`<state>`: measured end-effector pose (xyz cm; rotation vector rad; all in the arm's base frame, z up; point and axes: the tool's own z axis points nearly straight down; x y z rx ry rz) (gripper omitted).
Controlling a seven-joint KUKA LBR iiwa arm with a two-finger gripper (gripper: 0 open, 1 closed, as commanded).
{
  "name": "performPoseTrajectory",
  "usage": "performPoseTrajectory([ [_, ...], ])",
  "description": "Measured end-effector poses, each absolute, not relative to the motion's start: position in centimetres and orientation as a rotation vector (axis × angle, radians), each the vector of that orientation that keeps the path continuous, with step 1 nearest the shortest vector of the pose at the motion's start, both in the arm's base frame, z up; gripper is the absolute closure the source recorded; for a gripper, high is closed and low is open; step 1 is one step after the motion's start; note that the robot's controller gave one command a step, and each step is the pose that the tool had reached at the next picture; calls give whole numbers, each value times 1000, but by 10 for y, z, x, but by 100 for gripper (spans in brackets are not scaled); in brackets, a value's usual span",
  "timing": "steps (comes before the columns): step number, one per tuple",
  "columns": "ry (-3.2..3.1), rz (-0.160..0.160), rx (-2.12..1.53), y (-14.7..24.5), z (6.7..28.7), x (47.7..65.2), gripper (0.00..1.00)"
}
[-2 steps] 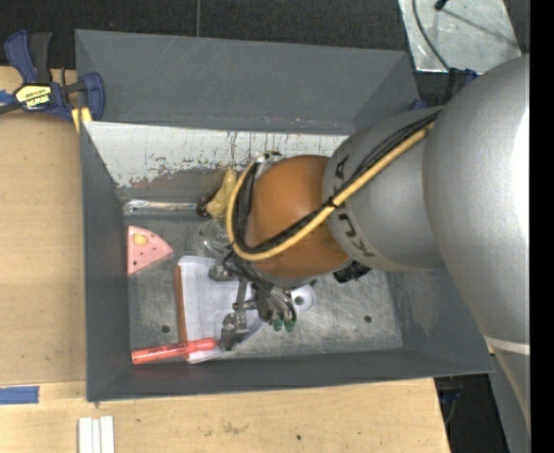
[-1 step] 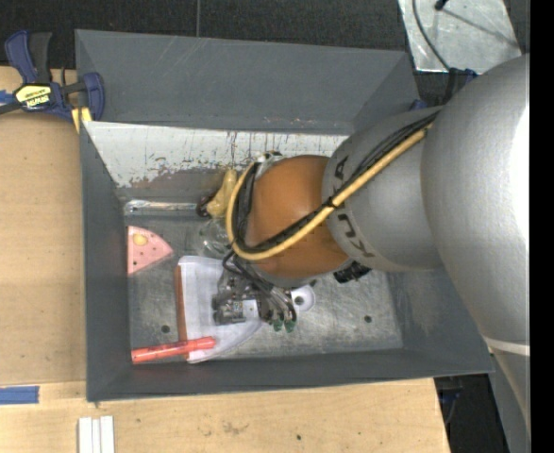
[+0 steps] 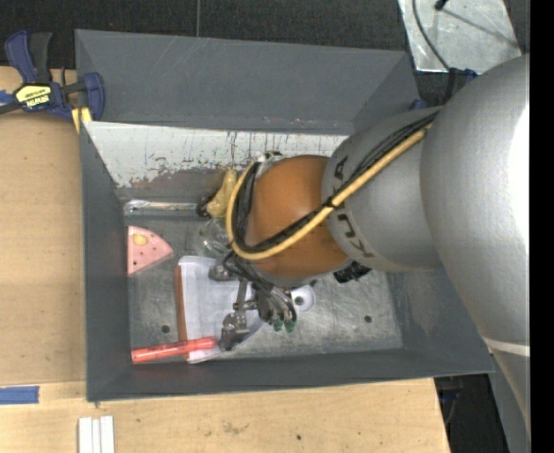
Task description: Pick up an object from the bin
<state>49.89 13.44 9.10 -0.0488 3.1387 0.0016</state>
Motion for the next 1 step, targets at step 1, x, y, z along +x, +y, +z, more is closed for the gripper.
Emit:
performPoseTrajectory([
  [1,3139,1,-49,134,91,499,100],
])
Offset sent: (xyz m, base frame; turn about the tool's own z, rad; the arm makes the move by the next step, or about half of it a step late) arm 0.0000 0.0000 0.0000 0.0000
